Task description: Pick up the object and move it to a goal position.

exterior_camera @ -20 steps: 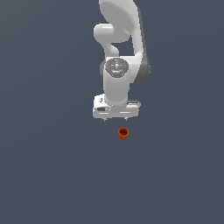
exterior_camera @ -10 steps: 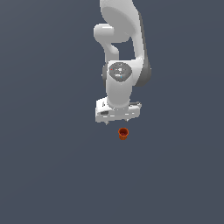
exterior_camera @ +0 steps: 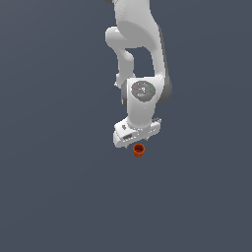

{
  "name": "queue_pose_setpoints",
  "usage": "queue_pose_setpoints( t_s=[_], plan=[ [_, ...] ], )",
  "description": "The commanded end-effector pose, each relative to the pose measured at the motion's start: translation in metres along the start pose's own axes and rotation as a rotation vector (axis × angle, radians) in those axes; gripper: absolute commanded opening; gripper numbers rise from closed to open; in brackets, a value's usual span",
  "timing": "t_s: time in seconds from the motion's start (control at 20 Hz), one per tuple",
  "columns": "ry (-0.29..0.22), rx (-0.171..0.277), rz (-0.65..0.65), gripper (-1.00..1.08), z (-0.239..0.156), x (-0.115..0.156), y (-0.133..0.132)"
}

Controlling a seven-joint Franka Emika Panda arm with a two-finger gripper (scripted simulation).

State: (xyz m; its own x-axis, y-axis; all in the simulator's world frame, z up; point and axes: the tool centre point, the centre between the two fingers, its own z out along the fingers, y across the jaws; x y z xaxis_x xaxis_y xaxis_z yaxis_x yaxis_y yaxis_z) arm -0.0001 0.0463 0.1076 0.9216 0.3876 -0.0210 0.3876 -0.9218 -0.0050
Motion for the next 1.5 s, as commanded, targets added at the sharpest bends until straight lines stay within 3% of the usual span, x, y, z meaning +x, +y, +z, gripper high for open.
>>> queue_pose_setpoints(
  t_s=[0.0, 0.45, 1.45],
  plan=[
    [0.007, -0.003, -0.06, 1.0, 0.007, 0.005, -0.004],
    [0.02, -0.007, -0.167, 1.0, 0.019, 0.012, -0.012],
    [0.02, -0.007, -0.171, 1.0, 0.069, 0.014, -0.012]
  ],
)
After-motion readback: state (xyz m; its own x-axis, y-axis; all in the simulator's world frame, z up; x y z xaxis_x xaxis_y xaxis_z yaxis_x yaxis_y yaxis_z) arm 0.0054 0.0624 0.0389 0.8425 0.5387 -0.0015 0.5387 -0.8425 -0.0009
